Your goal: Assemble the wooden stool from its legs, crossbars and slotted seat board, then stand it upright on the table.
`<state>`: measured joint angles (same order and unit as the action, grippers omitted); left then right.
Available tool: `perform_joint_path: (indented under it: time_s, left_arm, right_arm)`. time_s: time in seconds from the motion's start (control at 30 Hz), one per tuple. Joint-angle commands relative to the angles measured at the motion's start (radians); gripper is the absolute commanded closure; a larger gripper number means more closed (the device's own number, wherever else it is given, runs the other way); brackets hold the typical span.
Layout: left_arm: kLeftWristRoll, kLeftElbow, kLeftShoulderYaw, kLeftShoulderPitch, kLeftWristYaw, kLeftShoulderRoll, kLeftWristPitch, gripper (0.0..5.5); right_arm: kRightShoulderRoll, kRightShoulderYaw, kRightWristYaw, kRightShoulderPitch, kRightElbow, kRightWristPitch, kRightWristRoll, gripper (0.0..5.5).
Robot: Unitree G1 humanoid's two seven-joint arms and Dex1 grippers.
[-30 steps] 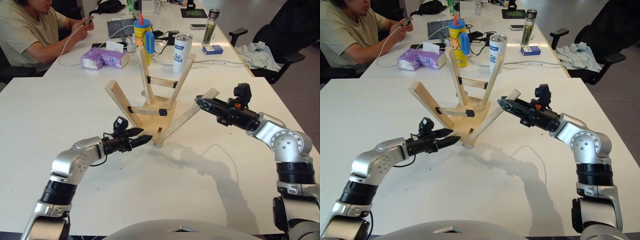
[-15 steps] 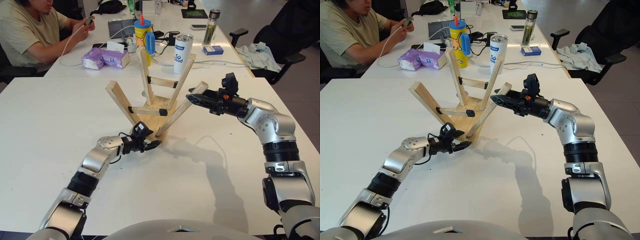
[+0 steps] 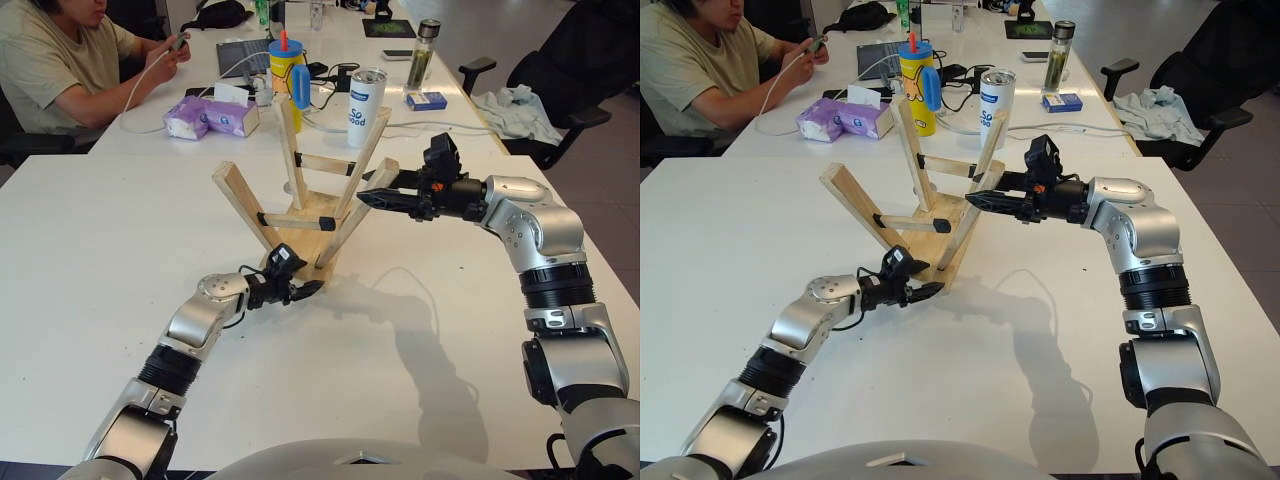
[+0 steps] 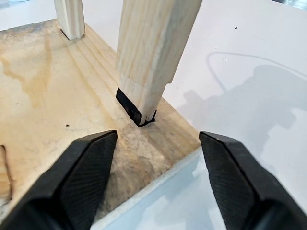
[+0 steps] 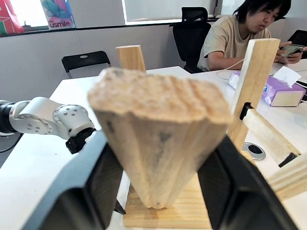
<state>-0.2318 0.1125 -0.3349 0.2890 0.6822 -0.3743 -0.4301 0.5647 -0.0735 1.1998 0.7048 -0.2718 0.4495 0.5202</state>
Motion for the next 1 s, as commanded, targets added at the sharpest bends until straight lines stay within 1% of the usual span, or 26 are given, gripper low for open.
perform_joint_path:
  time_s: [0.03,0.2,0.37,0.57,0.87,1.0]
  left_arm:
    - [0.046,0.058,-0.04,-0.076,0.0,-0.005,-0.072,2.31]
    - [0.048,0.051,-0.036,-0.077,-0.005,0.007,-0.075,2.31]
    - [0.051,0.049,-0.036,-0.08,-0.007,0.016,-0.077,2.31]
    - [0.057,0.062,-0.042,-0.082,-0.006,0.023,-0.078,2.31]
    - [0.075,0.084,-0.054,-0.091,-0.004,0.038,-0.093,2.31]
    - [0.077,0.078,-0.055,-0.096,-0.009,0.044,-0.098,2.31]
  right_arm:
    - [0.048,-0.062,-0.031,-0.015,0.044,-0.054,-0.136,3.43]
    - [0.026,-0.107,-0.082,-0.096,0.174,-0.007,-0.137,3.43]
    - [-0.012,-0.133,-0.149,-0.138,0.195,0.013,-0.143,3.43]
    - [-0.058,-0.136,-0.189,-0.031,0.057,-0.002,-0.169,3.43]
    - [-0.048,-0.186,-0.166,0.016,-0.024,-0.087,-0.218,3.43]
    - [-0.04,-0.22,-0.086,-0.039,0.107,-0.084,-0.166,3.43]
